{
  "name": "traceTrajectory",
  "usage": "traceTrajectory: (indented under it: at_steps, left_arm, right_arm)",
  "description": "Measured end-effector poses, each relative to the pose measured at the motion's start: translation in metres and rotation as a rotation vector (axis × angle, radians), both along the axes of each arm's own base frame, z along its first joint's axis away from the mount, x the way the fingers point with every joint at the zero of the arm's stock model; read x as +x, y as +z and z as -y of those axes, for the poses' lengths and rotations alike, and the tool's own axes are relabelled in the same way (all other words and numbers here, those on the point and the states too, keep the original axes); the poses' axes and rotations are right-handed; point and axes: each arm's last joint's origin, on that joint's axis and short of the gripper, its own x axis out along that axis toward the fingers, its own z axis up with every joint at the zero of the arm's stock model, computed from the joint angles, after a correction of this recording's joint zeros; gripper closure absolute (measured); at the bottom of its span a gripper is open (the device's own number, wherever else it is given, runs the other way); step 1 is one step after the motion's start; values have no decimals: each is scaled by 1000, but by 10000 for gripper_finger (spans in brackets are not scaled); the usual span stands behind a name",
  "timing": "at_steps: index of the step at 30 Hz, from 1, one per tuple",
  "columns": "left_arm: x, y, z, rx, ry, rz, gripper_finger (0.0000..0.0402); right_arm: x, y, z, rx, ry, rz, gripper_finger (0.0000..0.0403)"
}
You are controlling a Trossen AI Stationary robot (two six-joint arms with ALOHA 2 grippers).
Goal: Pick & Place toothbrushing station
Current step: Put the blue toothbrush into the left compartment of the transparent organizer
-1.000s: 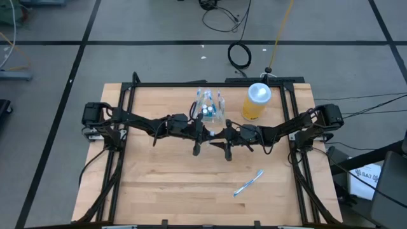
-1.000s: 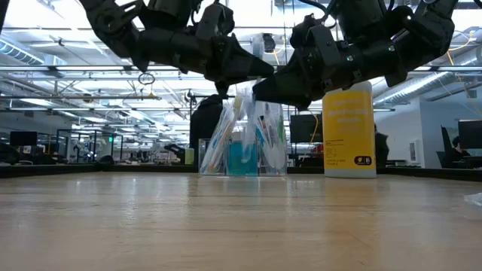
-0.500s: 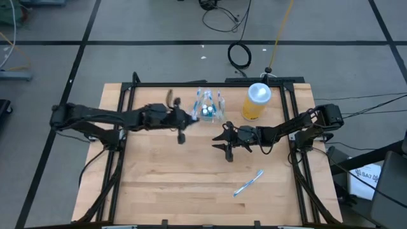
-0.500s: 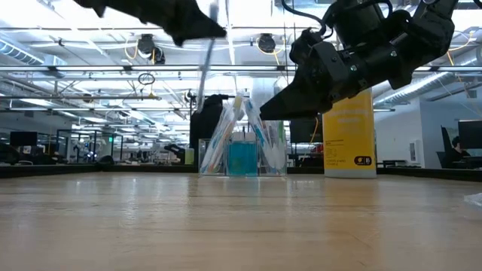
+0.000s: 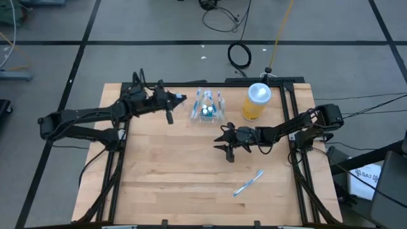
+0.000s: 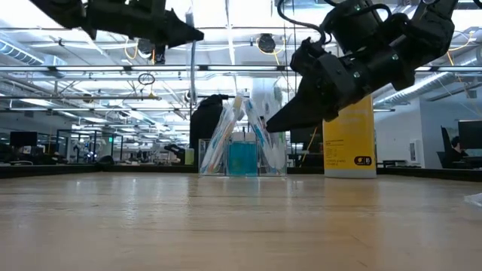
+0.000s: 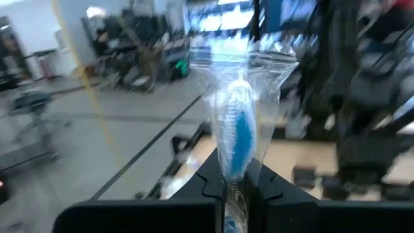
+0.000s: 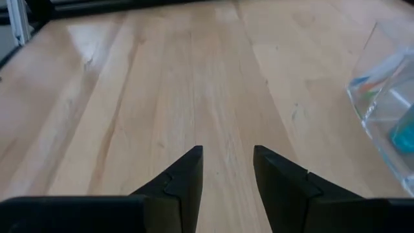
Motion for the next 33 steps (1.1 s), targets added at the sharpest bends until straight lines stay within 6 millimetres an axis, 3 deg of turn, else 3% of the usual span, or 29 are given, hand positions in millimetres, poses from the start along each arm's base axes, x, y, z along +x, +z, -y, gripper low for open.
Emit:
traceTrajectory:
  at_steps: [3,12,21,33]
  left_arm:
    - [-6,-4,-11,-9,-48,64,390]
    - [-12,-15,-35,-39,5,11,385]
    - [-2,-25,-43,-85,-5,14,384]
    - [8,-39,-49,-115,4,-9,395]
  right_arm:
    - [-1,-3,0,-1,0,-29,270]
    - [-1,-3,7,-7,-20,-34,270]
    - [-1,-3,19,14,-71,-33,270]
    - [0,1,20,-2,-70,7,270]
